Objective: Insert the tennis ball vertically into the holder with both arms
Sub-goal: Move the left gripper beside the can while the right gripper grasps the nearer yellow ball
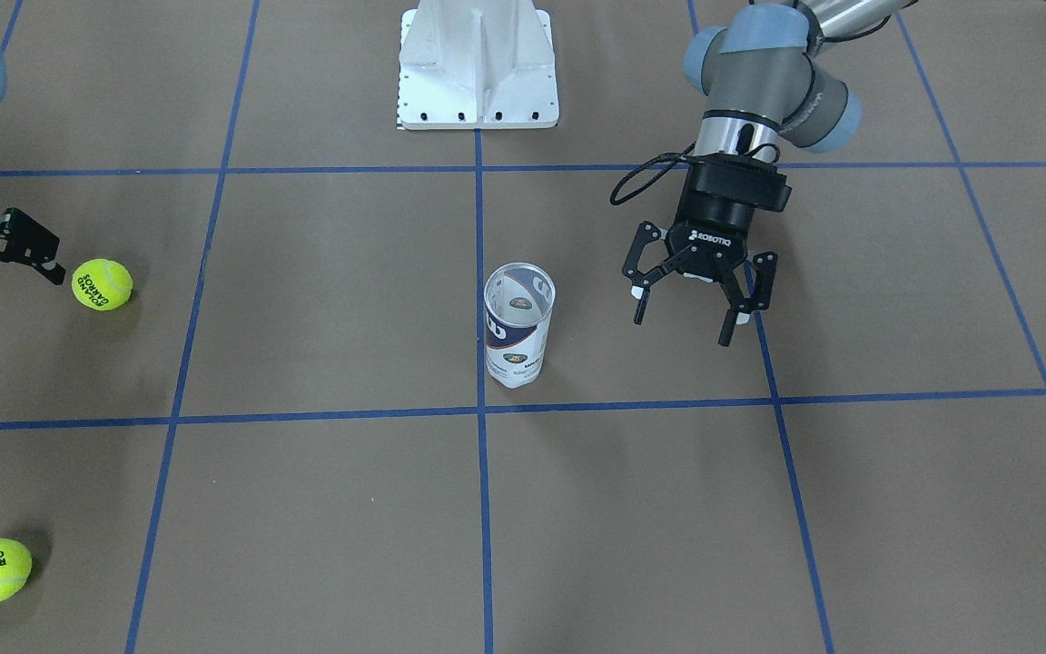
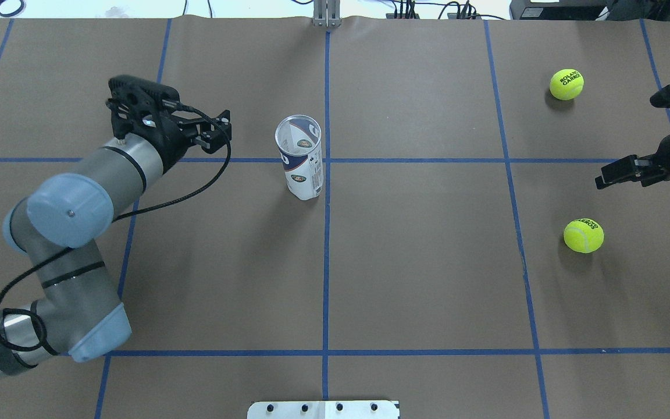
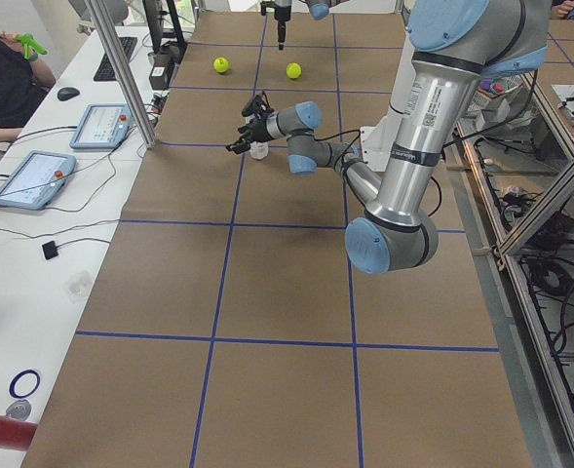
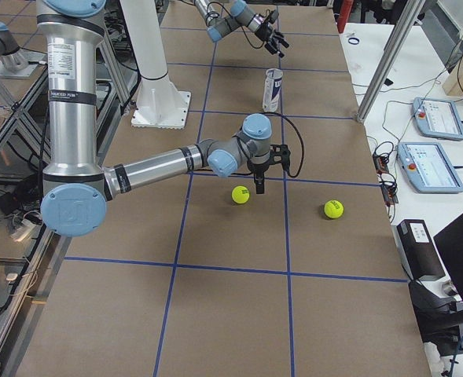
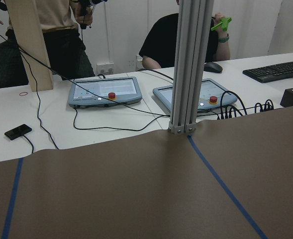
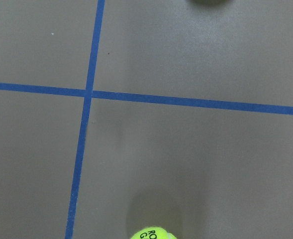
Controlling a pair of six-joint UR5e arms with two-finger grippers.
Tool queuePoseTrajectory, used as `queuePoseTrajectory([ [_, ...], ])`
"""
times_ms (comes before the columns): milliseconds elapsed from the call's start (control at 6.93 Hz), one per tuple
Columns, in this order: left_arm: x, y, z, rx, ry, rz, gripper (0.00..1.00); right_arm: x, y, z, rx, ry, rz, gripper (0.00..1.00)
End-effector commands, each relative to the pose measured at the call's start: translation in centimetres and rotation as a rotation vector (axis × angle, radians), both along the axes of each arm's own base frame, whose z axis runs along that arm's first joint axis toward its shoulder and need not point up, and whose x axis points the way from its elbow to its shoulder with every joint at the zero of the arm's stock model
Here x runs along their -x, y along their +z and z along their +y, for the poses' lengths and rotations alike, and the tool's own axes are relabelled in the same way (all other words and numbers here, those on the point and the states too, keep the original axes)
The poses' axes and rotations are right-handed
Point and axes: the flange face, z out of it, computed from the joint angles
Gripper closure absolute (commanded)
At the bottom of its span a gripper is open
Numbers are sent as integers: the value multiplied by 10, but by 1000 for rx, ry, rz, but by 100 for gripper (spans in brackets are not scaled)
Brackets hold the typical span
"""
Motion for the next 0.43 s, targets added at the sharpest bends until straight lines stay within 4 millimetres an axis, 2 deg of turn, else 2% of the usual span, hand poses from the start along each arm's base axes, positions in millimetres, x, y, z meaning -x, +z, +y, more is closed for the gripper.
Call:
queuePoseTrajectory([
  [0,-40,17,32,-22,8,15,1,1,10,3,20,-5,12,0],
  [289,-43,16,35,-23,16,17,1,27,18,19,35,-64,27,0],
])
